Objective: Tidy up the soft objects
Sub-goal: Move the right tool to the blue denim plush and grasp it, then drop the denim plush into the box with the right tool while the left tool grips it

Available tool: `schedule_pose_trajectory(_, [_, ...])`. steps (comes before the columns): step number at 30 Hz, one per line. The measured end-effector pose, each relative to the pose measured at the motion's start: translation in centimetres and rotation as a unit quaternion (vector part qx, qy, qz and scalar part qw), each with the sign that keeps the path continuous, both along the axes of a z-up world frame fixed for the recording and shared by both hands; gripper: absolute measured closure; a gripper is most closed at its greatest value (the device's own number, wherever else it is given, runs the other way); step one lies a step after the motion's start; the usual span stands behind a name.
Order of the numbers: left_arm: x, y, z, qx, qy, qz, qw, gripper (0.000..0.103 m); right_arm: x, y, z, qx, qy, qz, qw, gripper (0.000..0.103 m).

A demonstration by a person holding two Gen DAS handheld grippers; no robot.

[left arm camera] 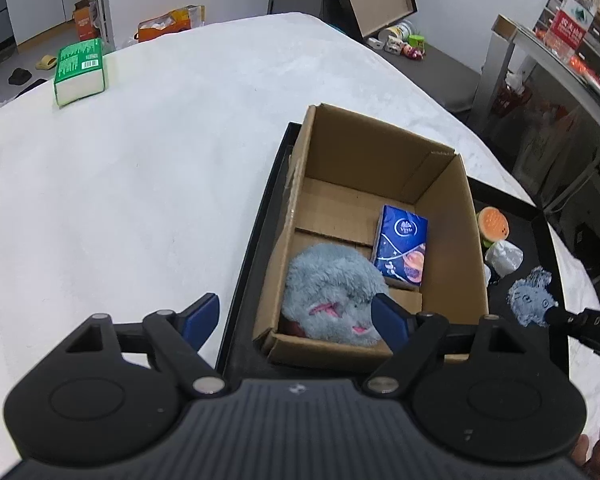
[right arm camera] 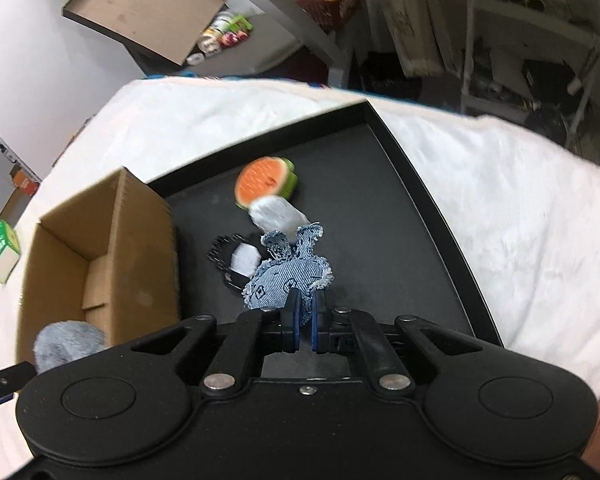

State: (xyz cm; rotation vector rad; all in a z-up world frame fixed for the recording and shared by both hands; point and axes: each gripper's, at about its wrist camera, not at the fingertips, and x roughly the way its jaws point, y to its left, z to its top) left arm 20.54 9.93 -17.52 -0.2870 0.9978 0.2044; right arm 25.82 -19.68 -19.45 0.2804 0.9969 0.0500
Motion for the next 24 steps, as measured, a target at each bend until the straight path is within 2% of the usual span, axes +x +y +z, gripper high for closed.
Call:
schedule_pose_trajectory(2, [-0.1,0.4,-0.1,-0.007,-0.006,0.003,1.0000,0.027,0.1,0.5,1.0,-0.002,-0.009,0.005,1.000,0.098])
schedule_pose_trajectory(5, [-0.4,1.2,-0.2,-0.021,-0.015,0.009,0.9996,0.042,0.4,1.4,2.7,-0.004,-0.029,0.018,0.999,0.098])
schedule_pose_trajectory(7, [-0.4,1.7,-0.3,-0.035,-0.021,0.017,0.9990,0.062,0.8,2.3,4.0,-0.010,-0.042,0.029,0.999,0.098])
schedule_pose_trajectory(11, [-0.6,2.6,-0.5,-0.059,-0.021,0.026,0.9977,0.075,1.5,4.3,6.3,-0.015,-0.060,0.061,0.996,0.098])
schedule_pose_trajectory(13, [-0.7,2.9,-0.6,-0.068,-0.025,0.030,0.9969,0.086,1.9,5.4,7.0,-0.016,-0.066,0.076,0.995,0.098])
schedule_pose_trajectory(16, [-0.6,3.3,-1.1,-0.078,-0.021,0.030,0.9963,0.091,2.0,7.2,7.6,-0.018,-0.071,0.098,0.992,0.098])
schedule_pose_trajectory(24, [-0.1,3.2,-1.8,-0.070,-0.009,0.036,0.9968,0.091,3.1,12.2,7.2,-0.024,-0.052,0.165,0.985,0.098])
